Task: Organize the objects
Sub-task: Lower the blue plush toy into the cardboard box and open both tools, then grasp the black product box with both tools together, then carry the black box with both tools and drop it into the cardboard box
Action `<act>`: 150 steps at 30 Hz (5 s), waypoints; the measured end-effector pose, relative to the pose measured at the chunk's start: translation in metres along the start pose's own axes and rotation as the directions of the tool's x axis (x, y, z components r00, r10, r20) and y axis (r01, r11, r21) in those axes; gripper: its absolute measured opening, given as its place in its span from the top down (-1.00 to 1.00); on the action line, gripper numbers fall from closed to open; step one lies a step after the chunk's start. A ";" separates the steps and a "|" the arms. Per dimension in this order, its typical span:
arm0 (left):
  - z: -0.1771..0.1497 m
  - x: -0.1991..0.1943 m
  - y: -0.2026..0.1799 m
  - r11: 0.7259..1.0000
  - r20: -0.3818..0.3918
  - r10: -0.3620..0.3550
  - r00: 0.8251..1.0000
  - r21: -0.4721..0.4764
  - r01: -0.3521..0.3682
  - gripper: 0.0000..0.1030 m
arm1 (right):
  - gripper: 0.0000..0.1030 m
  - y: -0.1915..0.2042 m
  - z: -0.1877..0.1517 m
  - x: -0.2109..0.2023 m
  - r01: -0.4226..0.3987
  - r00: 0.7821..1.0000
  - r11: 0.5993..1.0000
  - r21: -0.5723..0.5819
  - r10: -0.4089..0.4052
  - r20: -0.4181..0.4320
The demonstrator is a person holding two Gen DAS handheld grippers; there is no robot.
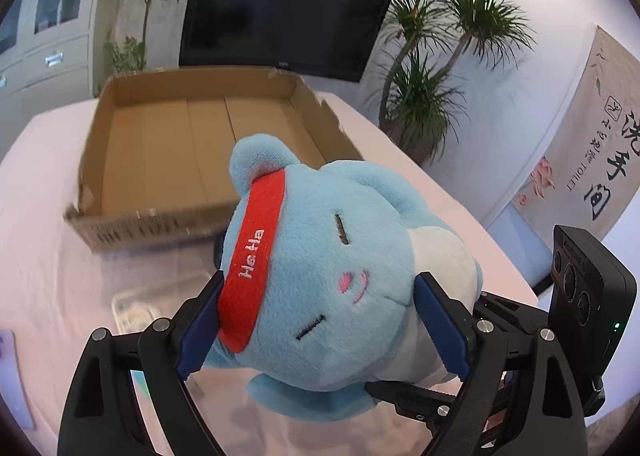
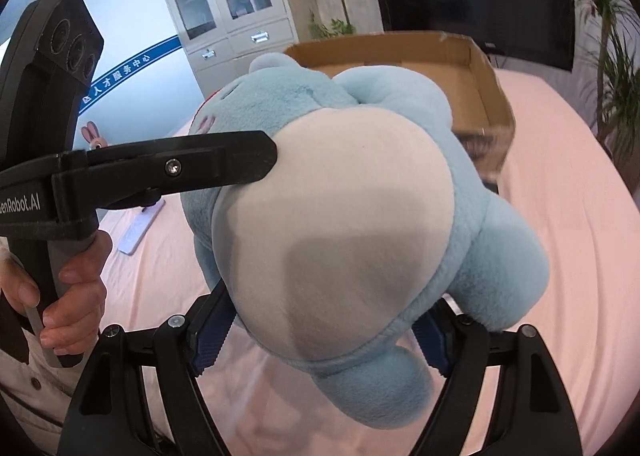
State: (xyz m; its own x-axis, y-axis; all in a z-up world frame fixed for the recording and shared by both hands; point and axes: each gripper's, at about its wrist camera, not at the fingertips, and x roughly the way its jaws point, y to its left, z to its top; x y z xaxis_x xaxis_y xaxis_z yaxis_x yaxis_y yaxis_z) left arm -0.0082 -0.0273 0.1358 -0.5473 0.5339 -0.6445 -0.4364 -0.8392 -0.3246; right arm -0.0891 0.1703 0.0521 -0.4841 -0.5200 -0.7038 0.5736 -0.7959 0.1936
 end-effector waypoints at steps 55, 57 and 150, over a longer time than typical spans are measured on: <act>0.104 0.183 0.036 0.952 -0.224 0.034 0.974 -0.290 -0.100 -0.79 | -0.88 -0.147 0.118 0.081 -0.008 0.981 1.000 0.001 0.008 -0.195; 0.086 0.201 0.024 0.953 -0.249 0.006 0.969 -0.293 -0.081 -0.79 | -0.88 -0.153 0.102 0.080 -0.011 0.982 0.999 0.046 0.020 -0.190; 0.116 0.166 -0.015 0.999 0.038 0.035 0.999 -0.040 -0.034 -0.01 | 0.05 -0.138 0.117 0.047 -0.099 0.989 0.992 0.079 0.089 0.119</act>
State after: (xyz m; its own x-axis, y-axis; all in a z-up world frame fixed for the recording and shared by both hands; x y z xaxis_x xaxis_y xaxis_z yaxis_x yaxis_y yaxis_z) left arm -0.1755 0.0867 0.1139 -0.5891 0.5075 -0.6288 -0.3885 -0.8602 -0.3304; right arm -0.2680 0.2197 0.0724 -0.5059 -0.6223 -0.5973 0.5649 -0.7623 0.3158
